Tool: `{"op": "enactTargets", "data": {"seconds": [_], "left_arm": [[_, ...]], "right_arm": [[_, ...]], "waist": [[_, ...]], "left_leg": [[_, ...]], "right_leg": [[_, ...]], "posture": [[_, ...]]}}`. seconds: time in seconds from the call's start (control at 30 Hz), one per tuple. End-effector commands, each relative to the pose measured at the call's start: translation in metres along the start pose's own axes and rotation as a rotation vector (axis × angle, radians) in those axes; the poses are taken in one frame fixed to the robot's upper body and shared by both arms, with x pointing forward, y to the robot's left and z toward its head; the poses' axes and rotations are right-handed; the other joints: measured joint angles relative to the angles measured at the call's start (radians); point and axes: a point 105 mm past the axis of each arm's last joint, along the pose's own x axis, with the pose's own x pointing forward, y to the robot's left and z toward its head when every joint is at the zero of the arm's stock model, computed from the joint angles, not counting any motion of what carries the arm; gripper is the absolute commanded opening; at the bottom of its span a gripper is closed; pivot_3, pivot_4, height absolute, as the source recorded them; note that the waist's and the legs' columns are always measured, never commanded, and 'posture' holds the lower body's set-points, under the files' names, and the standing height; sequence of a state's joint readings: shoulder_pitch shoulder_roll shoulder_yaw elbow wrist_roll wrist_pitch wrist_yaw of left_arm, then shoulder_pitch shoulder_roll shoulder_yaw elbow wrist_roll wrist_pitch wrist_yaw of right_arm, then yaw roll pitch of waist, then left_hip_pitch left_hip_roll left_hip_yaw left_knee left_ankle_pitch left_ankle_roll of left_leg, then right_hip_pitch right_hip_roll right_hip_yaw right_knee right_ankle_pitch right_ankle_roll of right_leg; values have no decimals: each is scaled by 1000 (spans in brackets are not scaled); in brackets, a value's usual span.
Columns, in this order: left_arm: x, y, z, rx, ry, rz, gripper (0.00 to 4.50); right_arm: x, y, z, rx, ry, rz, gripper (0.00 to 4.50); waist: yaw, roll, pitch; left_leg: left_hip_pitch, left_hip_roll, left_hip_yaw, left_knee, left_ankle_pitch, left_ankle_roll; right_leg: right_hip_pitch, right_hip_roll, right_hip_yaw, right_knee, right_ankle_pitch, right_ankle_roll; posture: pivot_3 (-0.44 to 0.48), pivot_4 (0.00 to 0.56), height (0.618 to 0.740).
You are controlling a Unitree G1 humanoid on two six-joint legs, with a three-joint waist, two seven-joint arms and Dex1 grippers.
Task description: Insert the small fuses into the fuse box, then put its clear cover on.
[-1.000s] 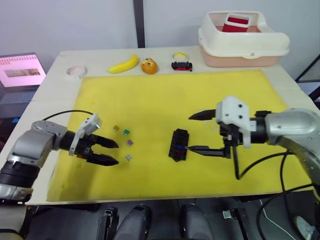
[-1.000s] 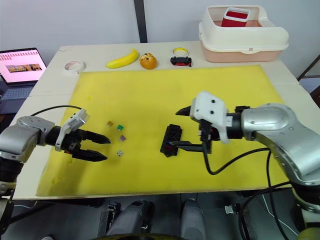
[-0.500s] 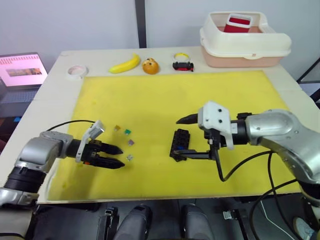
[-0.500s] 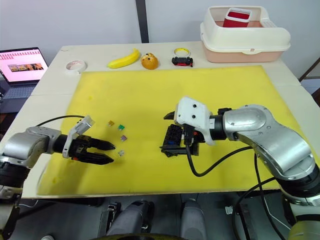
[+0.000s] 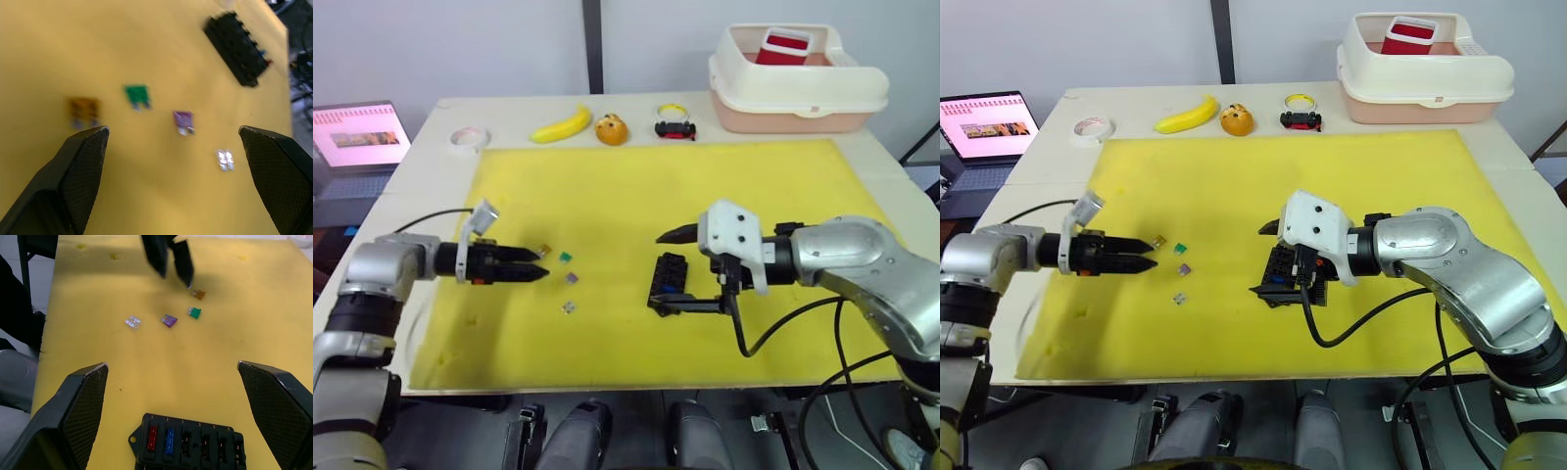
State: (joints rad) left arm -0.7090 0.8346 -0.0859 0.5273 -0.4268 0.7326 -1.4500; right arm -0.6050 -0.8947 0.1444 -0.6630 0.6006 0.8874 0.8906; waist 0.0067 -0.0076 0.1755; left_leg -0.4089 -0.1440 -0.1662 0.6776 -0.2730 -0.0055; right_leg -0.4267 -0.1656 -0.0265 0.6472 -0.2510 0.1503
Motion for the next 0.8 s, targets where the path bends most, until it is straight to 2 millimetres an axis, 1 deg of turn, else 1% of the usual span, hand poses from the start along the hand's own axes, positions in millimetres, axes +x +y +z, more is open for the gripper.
{"op": "enactTargets", "data": {"seconds": [0.03, 0.13, 0.23, 0.3, 0.4, 0.53, 0.63, 0.8], "left_arm": [[-10, 11, 12, 10, -48, 53, 4500], [-8, 17, 16, -24, -82, 58, 4500], [-5, 22, 15, -53, -88, 59, 4500], [-3, 24, 13, -70, -82, 59, 4500], [3, 28, 1, -105, -49, 57, 4500], [10, 33, -2, -128, -55, 61, 4500], [16, 34, -4, -150, -54, 49, 4500], [26, 27, -11, -160, -19, -18, 4500]], "right_arm": [[-3, -1, 7, -44, -11, -16, 4477], [-2, -2, 7, -47, -9, -18, 4477], [-3, -2, 7, -47, -7, -21, 4477], [-3, -2, 7, -47, -5, -22, 4477], [-3, -3, 8, -51, -3, -25, 4477], [-4, -3, 9, -55, -2, -31, 4477], [-4, -3, 9, -52, -1, -35, 4477], [-4, -2, 9, -52, 6, -32, 4477]], "waist": [[-2, 0, 0], [-2, 0, 0], [-3, 0, 0], [-5, 0, 0], [-10, 0, 0], [-10, -1, 0], [-4, -1, 0], [5, -1, 0]], "left_leg": [[0, 0, 0, 0, 0, 0], [0, 0, 0, 0, 0, 0], [0, 0, 0, 0, 0, 0], [0, 0, 0, 0, 0, 0], [0, 0, 0, 0, 0, 0], [0, 0, 0, 0, 0, 0], [0, 0, 0, 0, 0, 0], [0, -1, 0, 2, 0, 0]], "right_leg": [[0, 0, 0, 0, 0, 0], [0, 0, 0, 0, 0, 0], [0, 0, 0, 0, 0, 0], [0, 0, 0, 1, 0, 0], [0, 0, 0, 1, 0, 0], [0, 0, 0, 1, 0, 0], [0, 0, -1, 1, 0, 0], [1, 0, 0, 1, 0, 0]], "posture": [[0, 150, 740], [0, 150, 740], [0, 150, 740], [0, 150, 740], [0, 150, 740], [0, 150, 740], [0, 150, 740], [0, 150, 740]]}}
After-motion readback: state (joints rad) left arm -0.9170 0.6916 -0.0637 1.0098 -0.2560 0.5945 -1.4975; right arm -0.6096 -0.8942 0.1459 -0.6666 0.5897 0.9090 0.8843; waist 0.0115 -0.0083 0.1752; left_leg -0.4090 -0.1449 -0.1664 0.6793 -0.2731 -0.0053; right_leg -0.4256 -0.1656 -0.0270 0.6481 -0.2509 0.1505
